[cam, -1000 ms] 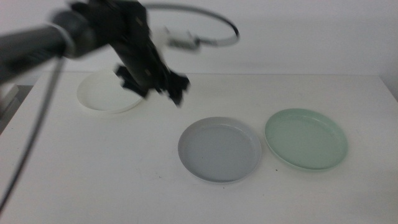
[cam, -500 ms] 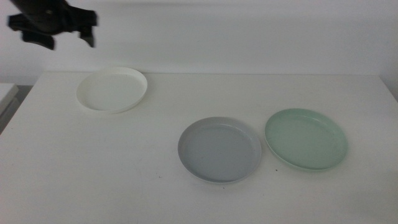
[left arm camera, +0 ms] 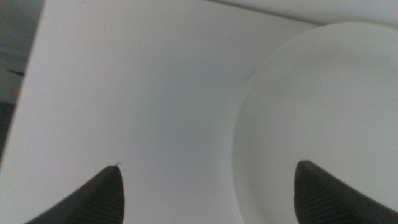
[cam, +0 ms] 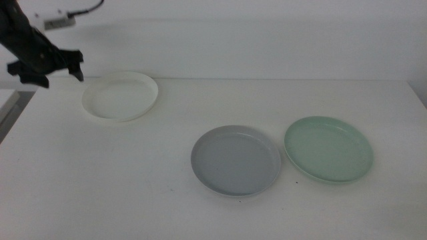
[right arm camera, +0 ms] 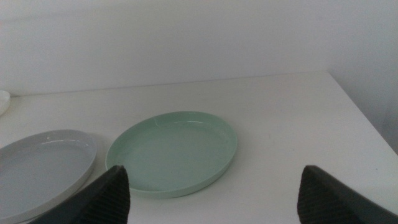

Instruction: Stack the three bowls on top of each other.

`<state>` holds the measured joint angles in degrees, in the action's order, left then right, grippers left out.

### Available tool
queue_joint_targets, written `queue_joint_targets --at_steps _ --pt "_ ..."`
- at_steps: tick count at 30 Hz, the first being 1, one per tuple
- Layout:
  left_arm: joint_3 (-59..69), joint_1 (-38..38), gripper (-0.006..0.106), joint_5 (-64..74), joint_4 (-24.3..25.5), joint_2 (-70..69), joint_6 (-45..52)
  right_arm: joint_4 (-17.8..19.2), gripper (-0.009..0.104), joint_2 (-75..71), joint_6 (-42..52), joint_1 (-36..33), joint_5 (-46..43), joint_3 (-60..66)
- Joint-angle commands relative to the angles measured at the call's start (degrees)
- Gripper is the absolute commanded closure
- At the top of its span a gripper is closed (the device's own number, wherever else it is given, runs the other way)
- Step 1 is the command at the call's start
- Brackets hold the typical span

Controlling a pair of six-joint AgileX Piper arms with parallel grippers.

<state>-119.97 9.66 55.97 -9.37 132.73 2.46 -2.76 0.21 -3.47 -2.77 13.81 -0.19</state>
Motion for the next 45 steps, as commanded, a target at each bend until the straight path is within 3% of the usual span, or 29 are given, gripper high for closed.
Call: queue_joint_targets --at_steps 1,7,13,19,21,24,29,38,43,45 --pt "-0.7 0.1 0.007 -3.3 -1.4 2.1 1.9 0.5 0.002 -0.2 0.5 0.0 -0.5 0.2" --pt "-0.7 -0.2 0.007 -6.6 -7.1 5.6 6.6 0.5 0.002 -0.2 0.5 0.0 -0.5 0.2" --pt "-0.7 -1.2 0.008 -7.5 -4.7 7.9 6.6 0.5 0.002 -0.2 0.5 0.0 -0.5 0.2" --pt "-0.7 -1.4 0.021 -7.7 -4.7 8.9 6.6 0.5 0.002 -0.2 0.5 0.0 -0.5 0.2" --pt "-0.7 -1.4 0.029 -7.5 -4.8 9.1 6.6 0.5 0.002 -0.2 0.5 0.0 -0.5 0.2" --pt "-0.7 -1.4 0.050 -7.1 -4.8 9.1 6.7 0.5 0.002 -0.2 0.5 0.0 -0.5 0.2" --pt "-0.7 -1.4 0.103 -6.9 -5.5 9.1 6.7 0.5 0.002 -0.2 0.5 0.0 -0.5 0.2" --pt "2.4 -1.3 0.102 -5.8 -8.7 0.2 12.2 0.5 0.002 -0.2 0.5 0.0 -0.5 0.2" --pt "28.0 -2.1 0.102 -20.5 -17.6 -17.9 17.3 0.5 0.002 -0.2 0.5 0.0 -0.5 0.2" --pt "38.2 -3.2 0.102 -25.9 -18.6 -25.9 16.9 0.5 0.002 -0.2 0.5 0.0 -0.5 0.2"
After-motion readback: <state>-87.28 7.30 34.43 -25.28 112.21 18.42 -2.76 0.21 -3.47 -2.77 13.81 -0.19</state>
